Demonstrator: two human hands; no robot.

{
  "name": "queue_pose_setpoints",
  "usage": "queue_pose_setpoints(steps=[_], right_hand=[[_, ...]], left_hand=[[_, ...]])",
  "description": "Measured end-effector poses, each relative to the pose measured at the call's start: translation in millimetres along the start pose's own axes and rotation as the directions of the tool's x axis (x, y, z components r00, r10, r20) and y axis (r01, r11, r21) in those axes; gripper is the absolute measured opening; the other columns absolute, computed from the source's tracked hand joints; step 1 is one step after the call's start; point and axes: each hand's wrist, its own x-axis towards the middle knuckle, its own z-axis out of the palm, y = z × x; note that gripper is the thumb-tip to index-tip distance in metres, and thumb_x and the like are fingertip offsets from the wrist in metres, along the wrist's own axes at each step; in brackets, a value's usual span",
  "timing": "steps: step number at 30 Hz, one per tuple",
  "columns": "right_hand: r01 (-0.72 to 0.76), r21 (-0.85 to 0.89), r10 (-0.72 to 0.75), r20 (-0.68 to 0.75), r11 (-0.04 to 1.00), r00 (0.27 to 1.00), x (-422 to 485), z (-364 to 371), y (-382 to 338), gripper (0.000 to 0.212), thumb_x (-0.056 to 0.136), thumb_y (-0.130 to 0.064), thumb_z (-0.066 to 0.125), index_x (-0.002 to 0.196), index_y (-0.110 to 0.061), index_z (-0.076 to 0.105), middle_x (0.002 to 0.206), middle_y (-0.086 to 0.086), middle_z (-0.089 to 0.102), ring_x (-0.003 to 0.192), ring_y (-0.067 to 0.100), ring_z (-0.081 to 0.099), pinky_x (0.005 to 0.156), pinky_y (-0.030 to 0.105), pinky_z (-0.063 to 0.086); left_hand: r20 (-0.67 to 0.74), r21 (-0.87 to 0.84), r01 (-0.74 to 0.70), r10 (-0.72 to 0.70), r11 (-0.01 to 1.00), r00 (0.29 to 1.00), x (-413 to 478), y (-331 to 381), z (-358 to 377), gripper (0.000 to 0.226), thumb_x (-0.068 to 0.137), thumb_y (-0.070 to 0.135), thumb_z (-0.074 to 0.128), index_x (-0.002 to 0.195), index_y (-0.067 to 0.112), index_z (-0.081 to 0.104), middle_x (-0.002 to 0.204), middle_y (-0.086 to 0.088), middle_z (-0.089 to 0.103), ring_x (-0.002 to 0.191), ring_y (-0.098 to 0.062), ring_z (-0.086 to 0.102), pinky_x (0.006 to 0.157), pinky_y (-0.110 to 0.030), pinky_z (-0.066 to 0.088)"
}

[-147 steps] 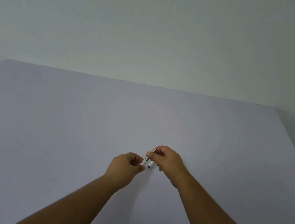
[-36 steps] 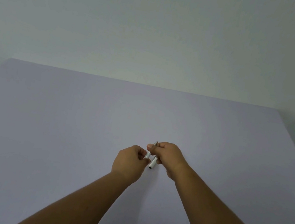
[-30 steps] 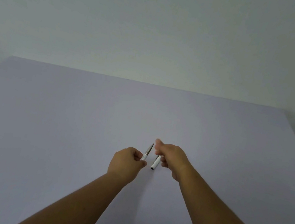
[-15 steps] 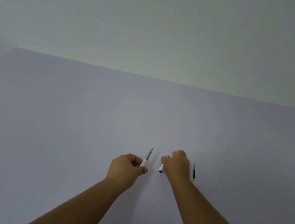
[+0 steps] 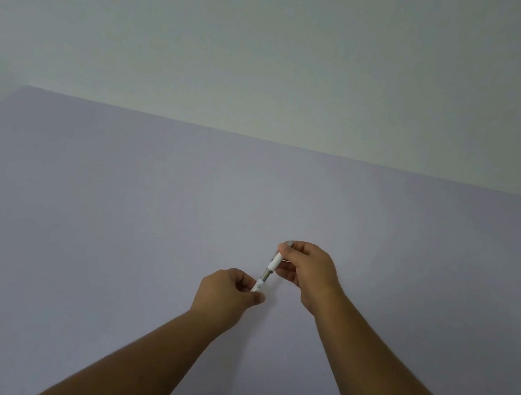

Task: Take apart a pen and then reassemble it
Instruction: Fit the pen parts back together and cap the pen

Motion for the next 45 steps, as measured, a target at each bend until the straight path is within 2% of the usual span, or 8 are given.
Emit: queue_pose_setpoints(steps=[4,12,25,28,31,35,38,45], right_hand=[[-0.011,-0.009,0.012,0.069,1.0,0.998,-6.5,1.5,7.5,0.007,0.085,-0.014,0.067,0.084,-0.007,0.069,0.075,0.007,0.073,0.065,0.014,0.071,0.06,0.023,0.058],[-0.007,-0.043,0.012,0.132,0.999,0.991,-13.8,-5.6,5.5,0.01,0.085,-0.015,0.067,0.076,-0.01,0.069,0.07,0.004,0.073,0.065,0.013,0.07,0.06,0.021,0.057],[-0.016,-0.103,0.028,0.108,0.995,0.994,-14.5,-13.7,13.3,0.011,0.085,-0.02,0.067,0.085,-0.009,0.07,0.079,0.006,0.073,0.068,0.014,0.069,0.062,0.022,0.057],[-0.028,-0.173,0.021,-0.041,0.985,0.999,-8.2,-24.7,15.3,0.027,0.082,-0.026,0.071,0.1,-0.007,0.068,0.088,0.006,0.069,0.069,0.017,0.065,0.069,0.028,0.058],[-0.053,-0.503,-0.11,-0.29,0.863,0.951,-0.8,-50.6,15.8,0.019,0.085,-0.017,0.062,0.093,-0.001,0.068,0.089,0.016,0.069,0.081,0.031,0.066,0.081,0.038,0.055],[-0.225,-0.797,-0.066,-0.313,0.56,0.947,-8.3,-70.8,29.8,0.017,0.086,-0.008,0.05,0.072,-0.004,0.06,0.075,0.014,0.062,0.081,0.031,0.062,0.06,0.024,0.041],[-0.259,-0.773,-0.065,-0.36,0.579,0.931,-12.4,-73.5,49.2,0.019,0.083,-0.01,0.053,0.094,0.002,0.063,0.094,0.019,0.068,0.09,0.035,0.065,0.067,0.028,0.045],[-0.173,-0.77,-0.119,-0.307,0.614,0.944,-19.9,-60.8,66.5,0.018,0.084,-0.007,0.052,0.098,-0.003,0.061,0.101,0.019,0.065,0.093,0.035,0.062,0.079,0.038,0.053]], left_hand=[[-0.002,-0.004,-0.01,0.01,1.0,1.0,-2.1,2.3,1.6,0.011,0.075,0.027,0.077,0.076,0.024,0.067,0.071,0.005,0.063,0.055,-0.008,0.054,0.036,-0.012,0.04],[-0.009,-0.035,-0.018,0.017,0.999,1.0,-6.0,1.8,9.5,0.01,0.075,0.024,0.076,0.073,0.024,0.066,0.074,0.002,0.065,0.056,-0.009,0.055,0.03,-0.006,0.036],[0.023,-0.07,0.01,-0.008,0.997,1.0,-4.8,-2.9,19.0,0.01,0.075,0.026,0.077,0.074,0.022,0.068,0.072,0.003,0.063,0.062,-0.011,0.053,0.051,-0.02,0.04],[0.034,-0.073,0.034,-0.031,0.997,0.999,-1.8,-6.6,19.1,0.01,0.074,0.026,0.078,0.075,0.023,0.068,0.074,0.004,0.064,0.064,-0.009,0.055,0.05,-0.019,0.04],[0.037,-0.08,0.059,-0.056,0.995,0.998,2.7,-11.7,20.5,0.01,0.075,0.025,0.077,0.075,0.025,0.067,0.076,0.005,0.065,0.067,-0.008,0.056,0.05,-0.019,0.04],[0.024,-0.066,0.099,-0.097,0.993,0.995,9.8,-16.9,29.6,0.011,0.076,0.026,0.075,0.072,0.026,0.065,0.073,0.007,0.063,0.063,-0.008,0.056,0.047,-0.019,0.039],[-0.006,-0.031,0.123,-0.123,0.992,0.992,16.0,-18.9,37.5,0.008,0.076,0.029,0.075,0.074,0.027,0.067,0.072,0.01,0.063,0.062,-0.004,0.056,0.043,-0.018,0.037],[-0.058,0.027,0.099,-0.098,0.995,0.993,19.3,-22.8,54.3,0.013,0.076,0.03,0.075,0.082,0.023,0.066,0.067,0.013,0.058,0.057,0.0,0.052,0.034,-0.012,0.037]])
